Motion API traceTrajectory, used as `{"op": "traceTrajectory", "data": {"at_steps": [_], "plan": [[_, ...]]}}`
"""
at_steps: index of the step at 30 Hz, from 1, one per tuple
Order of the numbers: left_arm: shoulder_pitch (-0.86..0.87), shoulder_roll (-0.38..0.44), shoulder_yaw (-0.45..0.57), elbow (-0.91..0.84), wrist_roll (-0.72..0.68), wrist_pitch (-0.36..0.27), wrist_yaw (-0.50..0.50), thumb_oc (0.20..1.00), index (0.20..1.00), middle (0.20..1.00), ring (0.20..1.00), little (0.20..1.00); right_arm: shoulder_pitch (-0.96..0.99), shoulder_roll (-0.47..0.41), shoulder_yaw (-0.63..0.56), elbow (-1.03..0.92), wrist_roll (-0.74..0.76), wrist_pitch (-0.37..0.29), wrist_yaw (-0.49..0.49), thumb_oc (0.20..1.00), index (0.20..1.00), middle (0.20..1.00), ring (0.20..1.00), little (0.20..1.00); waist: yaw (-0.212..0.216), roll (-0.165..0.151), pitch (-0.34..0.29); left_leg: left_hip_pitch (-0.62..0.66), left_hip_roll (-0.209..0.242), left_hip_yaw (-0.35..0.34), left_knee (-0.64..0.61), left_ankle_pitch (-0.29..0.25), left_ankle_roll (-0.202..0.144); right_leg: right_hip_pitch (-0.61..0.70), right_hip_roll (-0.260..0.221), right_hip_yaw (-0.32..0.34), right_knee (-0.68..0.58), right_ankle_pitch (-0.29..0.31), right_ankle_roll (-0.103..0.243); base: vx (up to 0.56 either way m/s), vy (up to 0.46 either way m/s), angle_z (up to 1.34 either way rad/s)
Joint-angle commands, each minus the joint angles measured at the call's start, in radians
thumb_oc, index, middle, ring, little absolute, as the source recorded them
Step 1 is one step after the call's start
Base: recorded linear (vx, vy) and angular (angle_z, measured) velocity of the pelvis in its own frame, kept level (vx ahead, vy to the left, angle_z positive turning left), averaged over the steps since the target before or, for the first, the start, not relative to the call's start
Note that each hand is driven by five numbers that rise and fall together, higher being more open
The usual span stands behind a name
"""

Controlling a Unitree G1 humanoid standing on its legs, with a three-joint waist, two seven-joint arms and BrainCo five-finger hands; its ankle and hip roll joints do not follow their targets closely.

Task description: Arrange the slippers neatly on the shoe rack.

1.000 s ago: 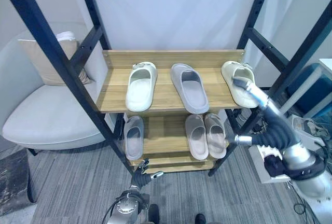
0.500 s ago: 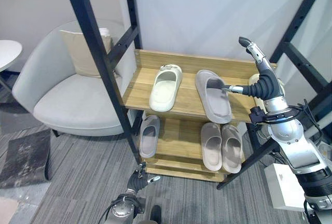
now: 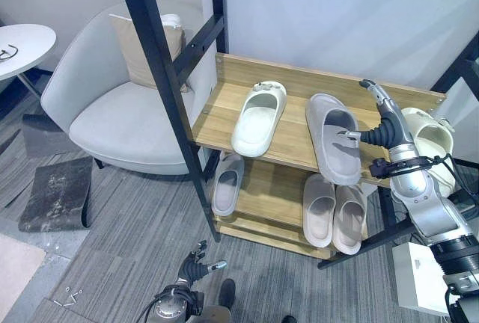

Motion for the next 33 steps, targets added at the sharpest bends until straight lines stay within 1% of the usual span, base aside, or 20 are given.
{"op": "traceTrajectory", "data": {"at_steps": [1, 2, 5, 9, 11, 17, 18, 19, 20, 21, 23, 28, 30, 32, 33], "plan": [[-0.053, 0.027, 0.013, -0.014, -0.025, -0.039, -0.007, 1.000, 1.000, 1.000, 1.000, 1.000, -0.130, -0.081, 0.002, 0.008, -0.010, -0.011, -0.042, 1.000, 1.000, 1.000, 1.000, 1.000, 0.037, -0.013, 0.007, 0.114, 0.013, -0.015, -0.003, -0.150, -0.018, -0.027, -0.008, 0.010, 0.017, -0.017, 0.021, 0.00, 0.000, 0.00], [-0.055, 0.029, 0.013, -0.016, -0.026, -0.040, -0.007, 1.000, 1.000, 1.000, 1.000, 1.000, -0.139, -0.093, 0.007, 0.040, -0.016, -0.005, -0.042, 1.000, 1.000, 1.000, 1.000, 1.000, 0.041, -0.015, 0.010, 0.111, 0.013, -0.017, -0.003, -0.149, -0.019, -0.027, -0.007, 0.006, 0.016, -0.018, 0.021, 0.00, 0.000, 0.00], [-0.059, 0.028, 0.013, -0.012, -0.026, -0.042, -0.008, 1.000, 1.000, 1.000, 1.000, 1.000, -0.148, -0.090, 0.019, 0.063, -0.018, -0.003, -0.039, 1.000, 1.000, 1.000, 1.000, 1.000, 0.042, -0.016, 0.012, 0.107, 0.012, -0.020, -0.004, -0.149, -0.019, -0.029, -0.008, 0.004, 0.014, -0.017, 0.021, 0.00, 0.000, 0.00], [-0.063, 0.027, 0.010, -0.007, -0.028, -0.043, -0.004, 1.000, 1.000, 1.000, 1.000, 1.000, -0.158, -0.060, 0.045, 0.104, -0.013, 0.001, -0.032, 1.000, 1.000, 1.000, 1.000, 1.000, 0.051, -0.017, 0.017, 0.103, 0.010, -0.024, -0.003, -0.149, -0.018, -0.029, -0.008, -0.001, 0.011, -0.017, 0.021, 0.00, 0.000, 0.00], [-0.069, 0.023, 0.005, 0.003, -0.028, -0.046, 0.000, 1.000, 1.000, 1.000, 1.000, 1.000, -0.178, -0.031, 0.071, 0.144, -0.014, 0.004, -0.035, 1.000, 1.000, 1.000, 1.000, 1.000, 0.060, -0.016, 0.020, 0.099, 0.009, -0.027, -0.003, -0.149, -0.019, -0.029, -0.008, -0.004, 0.008, -0.018, 0.022, 0.02, 0.009, 0.00], [-0.077, 0.024, -0.005, 0.009, -0.025, -0.051, 0.008, 1.000, 1.000, 1.000, 1.000, 1.000, -0.212, 0.017, 0.108, 0.176, -0.006, -0.001, -0.046, 1.000, 1.000, 1.000, 1.000, 1.000, 0.072, -0.013, 0.025, 0.096, 0.009, -0.034, -0.003, -0.148, -0.020, -0.029, -0.008, -0.010, 0.006, -0.020, 0.022, 0.00, 0.000, 0.00], [-0.077, 0.021, -0.007, 0.018, -0.023, -0.052, 0.006, 1.000, 1.000, 1.000, 1.000, 1.000, -0.224, 0.024, 0.121, 0.190, -0.008, -0.001, -0.048, 0.840, 0.840, 0.840, 0.840, 0.840, 0.075, -0.012, 0.025, 0.096, 0.009, -0.037, -0.003, -0.147, -0.021, -0.028, -0.009, -0.012, 0.005, -0.020, 0.022, 0.02, 0.010, 0.04], [-0.076, 0.020, -0.012, 0.024, -0.022, -0.054, 0.008, 1.000, 1.000, 1.000, 1.000, 1.000, -0.239, 0.034, 0.136, 0.213, -0.018, 0.002, -0.052, 0.564, 0.564, 0.564, 0.564, 0.564, 0.082, -0.011, 0.026, 0.095, 0.007, -0.040, -0.003, -0.146, -0.021, -0.026, -0.008, -0.015, 0.004, -0.021, 0.022, 0.02, 0.010, 0.03], [-0.076, 0.020, -0.011, 0.024, -0.022, -0.055, 0.009, 1.000, 1.000, 1.000, 1.000, 1.000, -0.240, 0.034, 0.137, 0.214, -0.018, 0.001, -0.053, 0.489, 0.489, 0.489, 0.489, 0.489, 0.081, -0.011, 0.026, 0.095, 0.007, -0.040, -0.003, -0.146, -0.021, -0.026, -0.008, -0.015, 0.004, -0.021, 0.022, 0.02, 0.012, 0.04], [-0.076, 0.018, -0.013, 0.030, -0.024, -0.056, 0.011, 1.000, 1.000, 1.000, 1.000, 1.000, -0.258, 0.031, 0.146, 0.229, -0.035, 0.009, -0.060, 0.200, 0.200, 0.200, 0.200, 0.200, 0.085, -0.011, 0.026, 0.094, 0.006, -0.042, -0.003, -0.146, -0.022, -0.025, -0.008, -0.017, 0.003, -0.021, 0.022, 0.01, 0.006, 0.08], [-0.075, 0.019, -0.015, 0.029, -0.023, -0.057, 0.015, 1.000, 1.000, 1.000, 1.000, 1.000, -0.270, 0.037, 0.147, 0.253, -0.040, 0.014, -0.075, 0.200, 0.200, 0.200, 0.200, 0.200, 0.087, -0.009, 0.026, 0.093, 0.005, -0.048, -0.003, -0.145, -0.022, -0.024, -0.009, -0.021, 0.003, -0.021, 0.022, 0.01, 0.009, 0.17], [-0.076, 0.019, -0.009, 0.038, -0.018, -0.055, 0.017, 1.000, 1.000, 1.000, 1.000, 1.000, -0.277, 0.011, 0.135, 0.265, -0.084, 0.032, -0.091, 0.200, 0.200, 0.200, 0.200, 0.200, 0.086, -0.006, 0.022, 0.093, 0.004, -0.061, -0.003, -0.144, -0.025, -0.017, -0.009, -0.029, 0.004, -0.025, 0.019, 0.00, 0.004, 0.05], [-0.079, 0.017, 0.001, 0.042, -0.011, -0.051, 0.019, 1.000, 1.000, 1.000, 1.000, 1.000, -0.257, -0.008, 0.107, 0.216, -0.120, 0.038, -0.111, 0.200, 0.200, 0.200, 0.200, 0.200, 0.077, -0.004, 0.017, 0.098, 0.005, -0.062, -0.003, -0.144, -0.027, -0.011, -0.010, -0.032, 0.005, -0.025, 0.020, 0.00, 0.000, 0.00], [-0.080, 0.015, 0.002, 0.042, -0.008, -0.050, 0.018, 1.000, 1.000, 1.000, 1.000, 1.000, -0.242, -0.009, 0.093, 0.190, -0.129, 0.037, -0.114, 0.200, 0.200, 0.200, 0.200, 0.200, 0.076, -0.003, 0.015, 0.099, 0.005, -0.062, -0.003, -0.145, -0.028, -0.009, -0.009, -0.033, 0.004, -0.025, 0.019, 0.00, -0.001, 0.02], [-0.084, 0.012, 0.016, 0.041, -0.005, -0.046, 0.022, 1.000, 1.000, 1.000, 1.000, 1.000, -0.204, -0.004, 0.032, 0.084, -0.139, 0.034, -0.136, 0.200, 0.200, 0.200, 0.200, 0.200, 0.066, 0.002, 0.010, 0.102, 0.006, -0.061, -0.003, -0.144, -0.030, -0.006, -0.009, -0.033, 0.004, -0.027, 0.019, -0.01, -0.002, 0.05]]}}
